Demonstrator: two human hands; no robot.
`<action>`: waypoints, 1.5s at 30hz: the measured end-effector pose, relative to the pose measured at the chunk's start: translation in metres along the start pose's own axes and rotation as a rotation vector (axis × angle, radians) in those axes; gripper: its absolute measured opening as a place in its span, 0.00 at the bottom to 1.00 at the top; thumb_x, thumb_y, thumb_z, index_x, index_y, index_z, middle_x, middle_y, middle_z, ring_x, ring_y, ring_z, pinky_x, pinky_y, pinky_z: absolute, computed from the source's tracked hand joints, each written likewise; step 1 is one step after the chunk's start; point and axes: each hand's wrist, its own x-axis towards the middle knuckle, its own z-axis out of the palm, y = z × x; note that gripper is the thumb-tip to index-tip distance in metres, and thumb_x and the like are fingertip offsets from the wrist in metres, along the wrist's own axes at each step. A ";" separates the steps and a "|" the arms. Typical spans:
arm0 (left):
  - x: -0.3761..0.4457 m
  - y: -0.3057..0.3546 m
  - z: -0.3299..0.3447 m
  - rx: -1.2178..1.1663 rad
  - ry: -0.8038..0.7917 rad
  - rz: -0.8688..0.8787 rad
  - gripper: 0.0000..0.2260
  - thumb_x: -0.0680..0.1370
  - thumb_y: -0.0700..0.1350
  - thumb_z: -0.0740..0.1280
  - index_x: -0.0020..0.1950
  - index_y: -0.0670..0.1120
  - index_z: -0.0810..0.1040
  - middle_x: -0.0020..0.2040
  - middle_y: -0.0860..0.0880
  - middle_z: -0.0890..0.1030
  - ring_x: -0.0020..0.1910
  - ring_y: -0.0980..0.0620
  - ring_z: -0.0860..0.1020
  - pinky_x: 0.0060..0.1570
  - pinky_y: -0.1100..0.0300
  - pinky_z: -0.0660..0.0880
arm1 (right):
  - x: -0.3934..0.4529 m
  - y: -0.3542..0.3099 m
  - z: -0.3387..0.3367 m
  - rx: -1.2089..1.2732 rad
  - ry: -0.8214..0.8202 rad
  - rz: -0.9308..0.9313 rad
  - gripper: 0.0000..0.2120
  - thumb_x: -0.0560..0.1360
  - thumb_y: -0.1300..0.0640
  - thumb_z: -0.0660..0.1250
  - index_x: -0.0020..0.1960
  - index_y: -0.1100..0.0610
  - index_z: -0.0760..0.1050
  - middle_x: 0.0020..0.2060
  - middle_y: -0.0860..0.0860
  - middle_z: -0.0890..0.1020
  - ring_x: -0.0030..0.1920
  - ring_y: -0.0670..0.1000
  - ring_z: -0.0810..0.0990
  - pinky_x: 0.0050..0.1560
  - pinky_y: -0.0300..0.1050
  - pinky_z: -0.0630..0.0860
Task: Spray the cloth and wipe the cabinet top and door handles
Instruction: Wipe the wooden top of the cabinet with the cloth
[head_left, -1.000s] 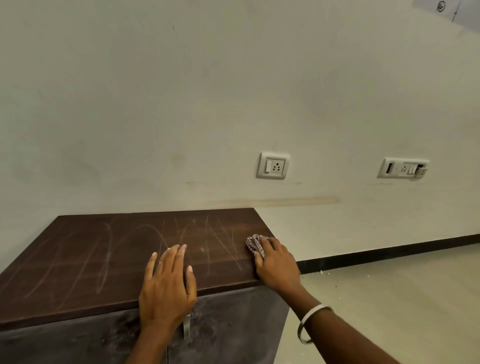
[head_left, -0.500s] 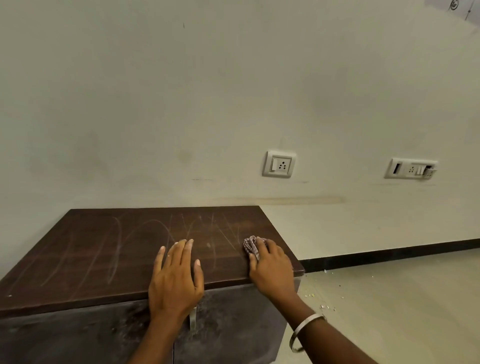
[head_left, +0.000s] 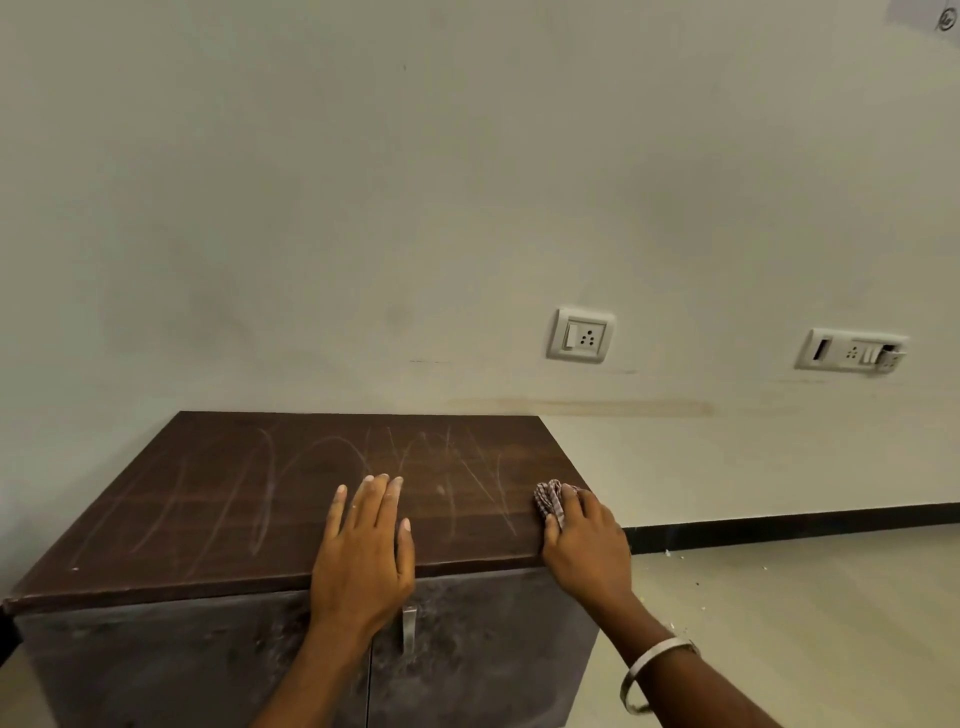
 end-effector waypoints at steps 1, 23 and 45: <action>0.000 -0.005 -0.001 0.006 0.003 -0.015 0.24 0.78 0.51 0.52 0.70 0.42 0.72 0.68 0.44 0.75 0.70 0.46 0.71 0.73 0.47 0.59 | -0.002 -0.006 0.001 0.000 -0.007 -0.005 0.25 0.79 0.46 0.53 0.75 0.52 0.59 0.73 0.51 0.65 0.72 0.53 0.64 0.72 0.51 0.63; -0.006 -0.041 -0.018 0.048 0.029 -0.128 0.25 0.78 0.52 0.51 0.68 0.42 0.74 0.65 0.44 0.78 0.67 0.47 0.74 0.74 0.45 0.59 | -0.017 -0.033 0.002 0.038 -0.043 -0.072 0.25 0.79 0.46 0.53 0.74 0.52 0.59 0.72 0.52 0.66 0.71 0.53 0.65 0.72 0.50 0.62; -0.007 -0.041 -0.016 0.030 0.066 -0.133 0.24 0.77 0.52 0.53 0.67 0.43 0.75 0.65 0.45 0.78 0.66 0.48 0.74 0.73 0.47 0.60 | 0.010 -0.079 0.016 -0.015 -0.206 -0.249 0.27 0.80 0.45 0.51 0.77 0.53 0.55 0.76 0.53 0.60 0.75 0.54 0.60 0.74 0.50 0.58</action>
